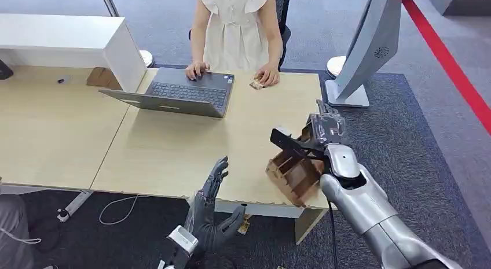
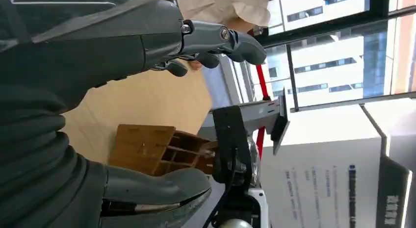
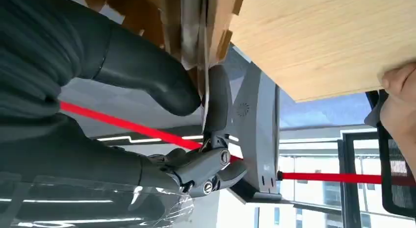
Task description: Pass the card to the sensor for recognition and then transmit it.
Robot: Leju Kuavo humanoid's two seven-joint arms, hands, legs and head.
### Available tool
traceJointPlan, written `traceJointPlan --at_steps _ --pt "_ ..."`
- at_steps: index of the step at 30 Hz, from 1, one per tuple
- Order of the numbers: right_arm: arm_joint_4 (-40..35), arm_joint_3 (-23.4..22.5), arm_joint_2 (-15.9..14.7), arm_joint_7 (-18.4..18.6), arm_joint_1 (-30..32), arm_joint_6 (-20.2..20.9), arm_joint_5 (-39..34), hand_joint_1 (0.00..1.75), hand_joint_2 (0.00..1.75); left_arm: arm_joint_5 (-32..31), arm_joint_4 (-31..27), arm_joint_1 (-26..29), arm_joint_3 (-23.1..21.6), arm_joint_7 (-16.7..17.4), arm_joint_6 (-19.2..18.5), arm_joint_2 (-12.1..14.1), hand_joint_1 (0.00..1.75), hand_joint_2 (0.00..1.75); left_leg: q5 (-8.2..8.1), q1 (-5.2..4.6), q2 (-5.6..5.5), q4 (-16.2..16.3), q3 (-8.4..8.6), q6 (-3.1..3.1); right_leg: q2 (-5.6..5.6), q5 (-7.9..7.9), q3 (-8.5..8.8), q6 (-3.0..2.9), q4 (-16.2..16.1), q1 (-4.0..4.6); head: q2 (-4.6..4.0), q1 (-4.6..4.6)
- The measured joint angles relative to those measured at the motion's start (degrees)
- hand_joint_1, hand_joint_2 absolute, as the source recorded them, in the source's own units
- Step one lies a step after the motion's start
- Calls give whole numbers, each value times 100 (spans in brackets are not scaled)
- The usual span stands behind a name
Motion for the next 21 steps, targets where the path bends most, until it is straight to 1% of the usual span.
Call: traceJointPlan --at_steps 4,5,6,21 --pt "2 2 2 -41 9 -48 0 154 175 24 0 -10 -11 26 22 0 0 175 0 0 0 0 0 0 0 0 0 0 0 0 0 0" --pt "7 2 2 -44 9 -57 0 159 175 28 0 -10 -15 26 26 0 0 175 0 0 0 0 0 0 0 0 0 0 0 0 0 2" --pt "7 2 4 -50 9 -63 0 175 175 37 0 -10 -22 26 26 0 0 175 0 0 0 0 0 0 0 0 0 0 0 0 0 0" --pt "-55 -7 -4 -33 -2 -120 133 175 175 186 61 -98 -146 -31 24 2 0 175 0 0 0 0 1 0 0 0 1 0 0 0 0 2"
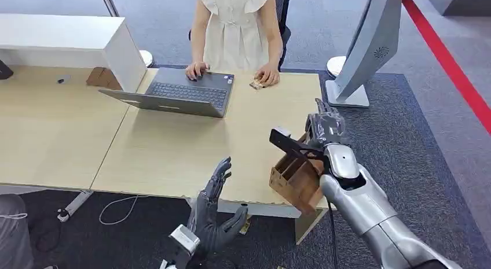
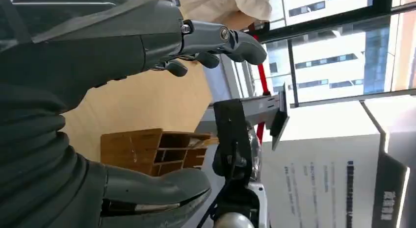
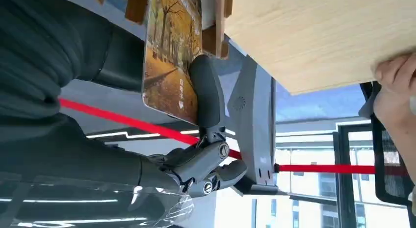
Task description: Pass the card to the sensor for recognition and then transmit it.
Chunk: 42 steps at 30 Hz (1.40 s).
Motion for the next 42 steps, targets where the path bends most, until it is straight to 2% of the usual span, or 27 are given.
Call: traceJointPlan --at_steps 3,13,22,29,34,42 --pt "-118 -35 -22 40 -48 9 125 175 175 35 37 -36 -26 -61 0 0 0 175 0 0 0 0 0 0 0 0 0 0 0 0 0 -2" --pt "-950 -218 -144 125 -358 503 512 175 175 103 175 -112 -136 -188 -61 0 0 175 0 0 1 0 2 0 0 0 0 0 0 0 0 -2" --pt "-1521 -282 -256 182 -392 553 547 175 175 120 223 -113 -162 -186 -81 0 0 175 0 0 1 0 1 0 0 0 0 0 0 0 0 -2" --pt "-1609 -264 -269 136 -440 549 455 175 175 153 223 -117 -177 -186 -24 0 0 175 0 0 0 0 -2 0 0 0 1 0 1 0 0 0" --pt "-1374 -183 -116 -15 -705 601 186 175 175 192 223 -176 -245 -186 -46 0 0 175 0 2 0 0 -4 0 1 1 0 0 3 0 0 -2" --pt "-491 7 424 -111 -1126 572 -197 175 175 177 225 -232 -383 -206 -22 -50 0 175 1 4 -2 0 -5 0 0 0 0 0 5 1 0 -2"
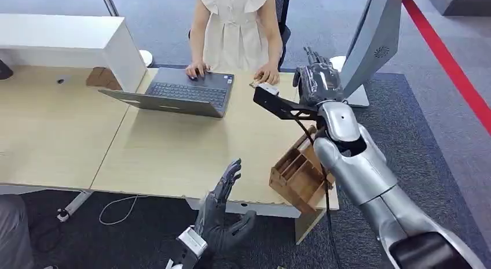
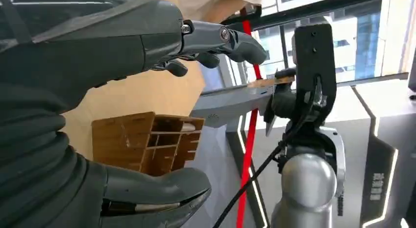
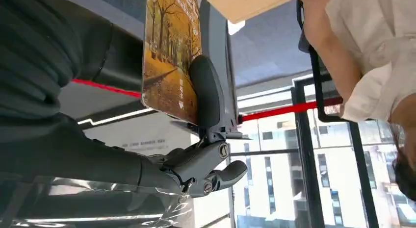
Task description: Pass the card to the sensor for recognition and then transmit it.
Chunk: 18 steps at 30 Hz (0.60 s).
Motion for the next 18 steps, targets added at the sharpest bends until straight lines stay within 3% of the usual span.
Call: traceJointPlan --at_steps 8,18 --pt "1016 133 446 -22 -441 -164 -367 175 175 50 48 -88 -120 -103 -63 -33 0 175 0 -1 0 0 1 0 0 0 0 0 -2 -1 0 2" --pt "2019 249 612 -83 -762 -347 -542 175 175 214 265 -200 -243 -315 -151 -98 0 175 0 -1 -1 0 1 0 0 0 0 0 -2 -1 0 -2"
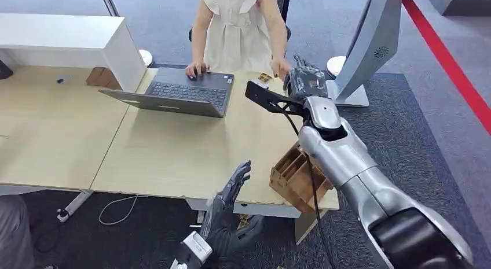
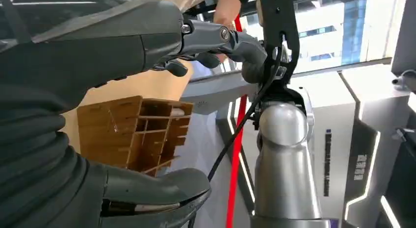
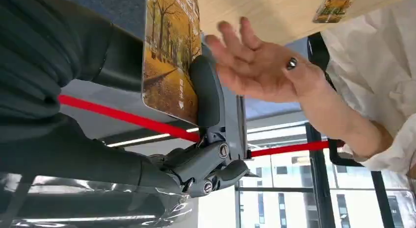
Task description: Pass the card to the sensor for recognition and then transmit it.
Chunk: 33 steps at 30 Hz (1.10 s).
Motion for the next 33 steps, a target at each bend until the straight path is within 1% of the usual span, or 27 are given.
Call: traceJointPlan --at_steps 3,7,11,17,18,19,20,21,22,23,24,26,27,28,29,30,33 --pt "251 15 52 -105 -147 2 -2 175 175 11 24 -32 -59 72 181 -2 0 175 0 0 1 0 0 0 0 0 0 0 0 0 0 2" --pt "437 28 166 -122 -221 26 15 175 175 -7 20 -62 -116 267 434 9 0 175 0 1 1 0 0 0 0 0 0 0 1 1 2 2" --pt "627 57 297 -122 -272 44 59 175 175 6 4 -91 -190 345 594 35 0 175 0 2 0 0 0 0 0 0 0 0 2 2 0 2" --pt "773 94 450 -142 -275 39 120 175 175 22 -24 -102 -243 350 769 68 0 175 0 1 0 0 0 0 -1 0 0 0 2 1 0 4" --pt "791 96 463 -142 -277 39 125 159 175 22 -35 -102 -251 352 782 72 0 175 0 1 1 0 0 0 -1 0 0 0 2 1 0 2" --pt "813 100 476 -142 -278 39 129 61 175 17 -42 -103 -258 358 787 77 0 175 0 1 1 0 -1 0 -1 0 0 0 2 1 2 2" --pt "830 103 494 -142 -280 37 131 26 175 11 -50 -102 -264 374 800 83 0 175 0 1 1 0 -1 0 -1 0 1 0 1 1 0 4" --pt "850 105 507 -142 -285 35 136 44 175 4 -59 -100 -264 385 806 87 0 175 0 1 1 0 -1 0 -1 0 1 0 1 0 0 2" --pt "852 105 514 -140 -285 35 136 44 175 -2 -65 -100 -266 391 811 89 0 175 0 1 0 0 -1 0 -1 0 1 0 1 0 0 2" --pt "883 107 551 -142 -290 26 157 169 175 -24 -94 -95 -271 442 828 103 0 175 0 1 1 0 0 0 -1 0 0 0 1 0 0 2" --pt "905 107 561 -142 -292 17 166 175 175 -44 -101 -95 -273 463 839 105 0 175 0 0 1 0 0 0 -1 0 1 0 1 0 0 2" --pt "937 111 599 -142 -292 11 184 175 175 -81 -124 -90 -275 479 865 118 0 175 0 1 1 0 0 0 -1 0 0 0 1 1 0 4" --pt "950 111 612 -142 -292 7 195 159 175 -101 -140 -83 -278 494 876 125 0 175 0 0 0 0 0 0 -1 0 0 0 1 1 0 2" --pt "961 111 625 -140 -292 4 212 98 175 -116 -157 -82 -280 542 887 133 0 175 0 1 0 0 -1 0 -1 0 0 0 1 1 0 2" --pt "972 111 636 -142 -293 0 219 3 175 -125 -173 -77 -280 553 894 142 0 175 0 1 1 0 -1 0 -1 0 0 0 1 1 0 4" --pt "985 111 649 -142 -293 -11 223 0 175 -140 -190 -74 -282 553 903 151 0 175 0 1 1 0 0 0 -1 0 0 0 1 1 0 2" --pt "994 111 653 -142 -293 -11 223 0 175 -147 -195 -72 -282 555 907 153 0 175 0 1 0 0 0 0 -1 0 0 0 2 1 0 2"
